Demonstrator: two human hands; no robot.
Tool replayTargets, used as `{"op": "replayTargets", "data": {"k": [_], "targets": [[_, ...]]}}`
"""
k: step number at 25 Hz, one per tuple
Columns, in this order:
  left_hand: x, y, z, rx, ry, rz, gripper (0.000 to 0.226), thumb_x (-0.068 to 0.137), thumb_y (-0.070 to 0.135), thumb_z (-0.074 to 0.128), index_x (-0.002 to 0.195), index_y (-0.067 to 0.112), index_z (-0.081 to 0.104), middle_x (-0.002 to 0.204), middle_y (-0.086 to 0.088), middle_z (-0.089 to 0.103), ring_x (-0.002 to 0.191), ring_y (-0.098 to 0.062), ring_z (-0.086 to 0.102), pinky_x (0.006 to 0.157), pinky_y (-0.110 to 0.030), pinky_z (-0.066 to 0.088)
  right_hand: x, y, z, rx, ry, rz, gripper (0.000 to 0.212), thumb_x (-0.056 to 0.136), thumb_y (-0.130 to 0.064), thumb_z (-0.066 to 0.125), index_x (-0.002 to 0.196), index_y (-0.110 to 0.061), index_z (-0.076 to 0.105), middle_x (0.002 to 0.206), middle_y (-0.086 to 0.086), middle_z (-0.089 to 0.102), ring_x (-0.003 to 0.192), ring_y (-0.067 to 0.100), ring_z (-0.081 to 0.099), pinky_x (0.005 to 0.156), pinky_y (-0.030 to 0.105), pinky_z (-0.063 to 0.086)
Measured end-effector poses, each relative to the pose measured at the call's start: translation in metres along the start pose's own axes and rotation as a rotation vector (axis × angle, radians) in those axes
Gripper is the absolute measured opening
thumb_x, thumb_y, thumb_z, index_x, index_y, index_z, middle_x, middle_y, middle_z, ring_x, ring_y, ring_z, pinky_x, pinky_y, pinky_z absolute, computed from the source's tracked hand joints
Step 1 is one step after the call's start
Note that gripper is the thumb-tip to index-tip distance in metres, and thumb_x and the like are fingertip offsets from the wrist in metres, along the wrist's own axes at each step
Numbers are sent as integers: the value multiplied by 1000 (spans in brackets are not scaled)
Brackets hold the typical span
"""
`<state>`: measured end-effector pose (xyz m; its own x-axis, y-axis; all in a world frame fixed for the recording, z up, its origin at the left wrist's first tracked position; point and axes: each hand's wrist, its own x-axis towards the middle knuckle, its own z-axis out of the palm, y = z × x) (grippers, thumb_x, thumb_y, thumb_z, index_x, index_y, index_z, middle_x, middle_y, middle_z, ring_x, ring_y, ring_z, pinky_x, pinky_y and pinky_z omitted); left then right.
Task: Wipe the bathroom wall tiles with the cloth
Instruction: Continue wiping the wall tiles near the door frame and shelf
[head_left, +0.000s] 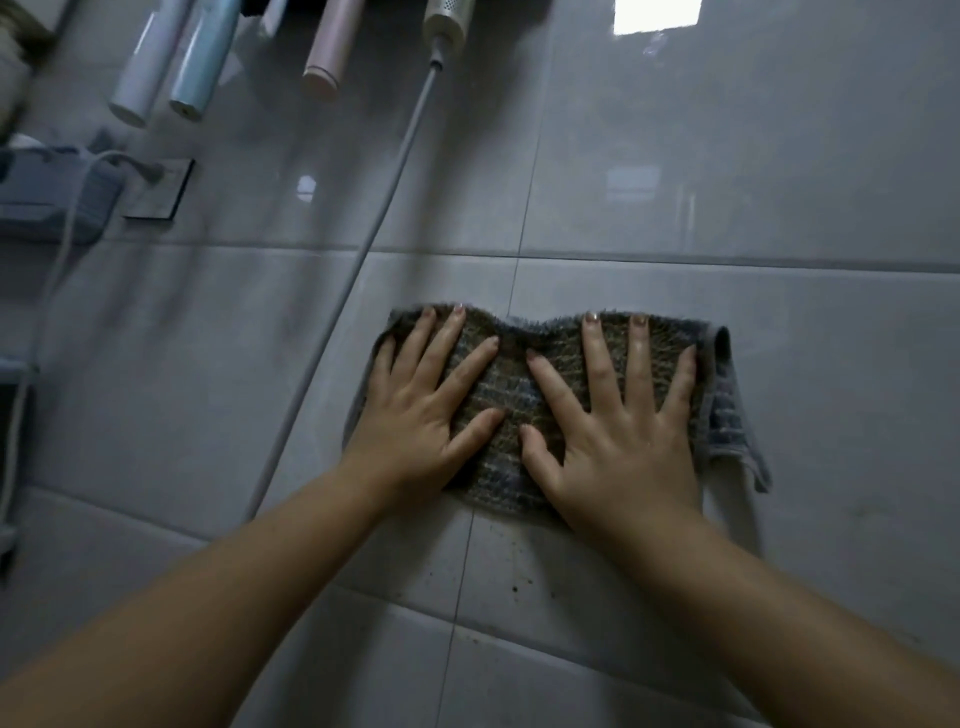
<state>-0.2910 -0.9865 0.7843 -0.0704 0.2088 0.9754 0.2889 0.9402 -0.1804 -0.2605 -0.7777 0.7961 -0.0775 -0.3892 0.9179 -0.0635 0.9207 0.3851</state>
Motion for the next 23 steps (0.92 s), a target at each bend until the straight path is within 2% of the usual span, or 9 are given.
{"op": "replayTargets", "data": {"k": [3, 6, 8, 12, 16, 20, 23], "targets": [[-2, -3, -5, 24, -84, 2, 72, 92, 75, 13, 154, 40, 7, 166, -1, 2, 153, -21, -6, 120, -54, 2, -2, -1, -5, -34, -67, 19, 68, 85, -63, 32, 147, -36, 35, 159, 15, 18, 146, 44, 8, 111, 70, 2], [57, -9, -22, -10, -167, -135, 79, 80, 78, 11, 152, 46, 1, 166, 3, -7, 151, -17, -11, 121, -50, -4, 54, 8, -15, -14, -139, 115, 68, 89, -68, 21, 151, -44, 6, 162, 9, -10, 145, 39, -17, 110, 67, -11], [76, -12, -24, -14, -133, -178, 81, 80, 75, 11, 154, 44, 8, 166, 3, -4, 151, -18, -9, 121, -48, -6, 79, 11, -18, -12, -155, 152, 68, 90, -68, 20, 150, -45, 0, 161, 6, -16, 144, 37, -22, 111, 66, -14], [26, -27, -12, -21, -64, -78, 72, 89, 70, 22, 154, 40, 13, 166, 2, 1, 152, -18, -8, 120, -49, -5, 39, -11, -2, -33, -85, 52, 67, 91, -66, 19, 152, -41, 6, 162, 8, -6, 146, 38, -13, 111, 65, -12], [-36, -30, -6, 9, -44, -40, 70, 94, 68, 24, 155, 35, 14, 166, -1, 5, 153, -21, -4, 120, -52, 0, -17, -42, 9, 3, -11, 15, 66, 89, -61, 29, 150, -35, 27, 160, 14, 15, 146, 43, 6, 112, 68, 0], [-86, -18, 0, 54, -36, -23, 68, 96, 66, 22, 155, 34, 16, 165, -5, 9, 153, -26, 2, 119, -52, 6, -63, -59, 13, 21, 10, -6, 65, 87, -57, 39, 147, -31, 37, 158, 17, 21, 145, 46, 13, 111, 70, 4], [-111, -4, 3, 58, -51, -34, 67, 97, 65, 24, 155, 33, 16, 165, -7, 10, 153, -28, 4, 120, -55, 8, -90, -62, 12, 13, -6, -33, 64, 87, -57, 40, 146, -30, 39, 158, 17, 23, 145, 46, 14, 112, 69, 5]]}}
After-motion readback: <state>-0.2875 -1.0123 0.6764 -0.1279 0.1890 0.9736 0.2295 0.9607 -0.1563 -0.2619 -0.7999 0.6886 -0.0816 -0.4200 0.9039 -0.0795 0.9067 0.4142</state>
